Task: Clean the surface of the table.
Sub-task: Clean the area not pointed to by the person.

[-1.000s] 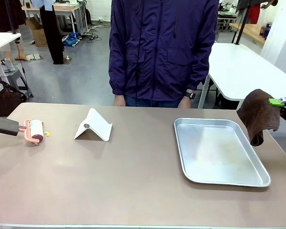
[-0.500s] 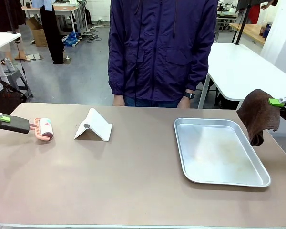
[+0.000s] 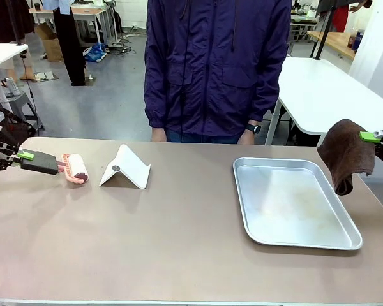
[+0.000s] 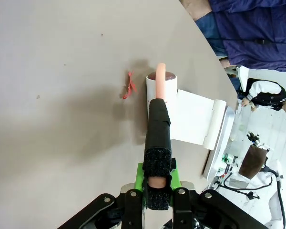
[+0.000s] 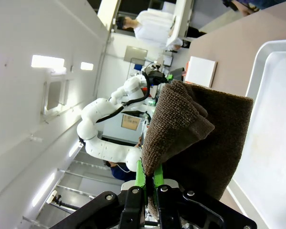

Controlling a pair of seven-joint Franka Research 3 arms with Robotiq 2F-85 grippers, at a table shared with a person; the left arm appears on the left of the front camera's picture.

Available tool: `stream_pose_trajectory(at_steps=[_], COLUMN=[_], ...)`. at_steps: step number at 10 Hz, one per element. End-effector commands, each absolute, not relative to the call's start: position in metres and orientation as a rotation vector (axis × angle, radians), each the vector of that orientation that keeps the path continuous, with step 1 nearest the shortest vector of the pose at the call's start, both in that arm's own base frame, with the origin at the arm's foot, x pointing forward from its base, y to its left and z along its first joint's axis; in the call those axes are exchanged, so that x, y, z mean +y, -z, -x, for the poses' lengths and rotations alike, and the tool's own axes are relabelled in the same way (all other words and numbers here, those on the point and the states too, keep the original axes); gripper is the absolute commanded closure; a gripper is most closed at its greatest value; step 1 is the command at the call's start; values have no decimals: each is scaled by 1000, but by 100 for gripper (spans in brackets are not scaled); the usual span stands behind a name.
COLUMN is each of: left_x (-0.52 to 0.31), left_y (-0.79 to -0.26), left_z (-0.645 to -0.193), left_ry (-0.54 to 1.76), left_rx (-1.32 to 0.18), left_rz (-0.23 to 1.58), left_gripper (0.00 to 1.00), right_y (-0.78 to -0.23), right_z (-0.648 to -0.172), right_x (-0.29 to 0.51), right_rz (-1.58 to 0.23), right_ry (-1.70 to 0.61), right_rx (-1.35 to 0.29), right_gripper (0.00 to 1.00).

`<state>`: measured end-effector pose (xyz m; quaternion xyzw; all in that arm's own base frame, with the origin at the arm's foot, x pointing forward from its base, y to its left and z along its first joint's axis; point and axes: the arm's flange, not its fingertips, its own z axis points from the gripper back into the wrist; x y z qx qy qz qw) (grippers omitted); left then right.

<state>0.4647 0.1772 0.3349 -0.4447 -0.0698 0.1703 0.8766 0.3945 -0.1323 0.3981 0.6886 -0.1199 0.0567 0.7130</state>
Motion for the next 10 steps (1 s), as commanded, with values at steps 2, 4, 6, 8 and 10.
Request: stream_pose_trajectory(at_steps=[2,4,6,8,10], left_x=[180,190,211,240,286], left_y=[-346,-372,-402,-407,-407], left_z=[-451,-432,-396,-365,-335], left_ry=[-317,-265,-198,-184,-163], left_rx=[-193,-217,-226,-226,-239], left_rz=[986,1068,1152,1123,1101], left_gripper=[98,98,98,98,98], right_y=[-400,-400,-400,-400,-400], right_z=[-395,-395,-395,-395,-395], right_x=[-132,-132,-132,-132,-132], right_rz=[-1542,-1542,-1542,-1542,-1542], right_ry=[-148,-148,-148,-148,-148], right_rx=[-283,-283,-283,-283,-283], right_gripper=[93,93,93,93,93])
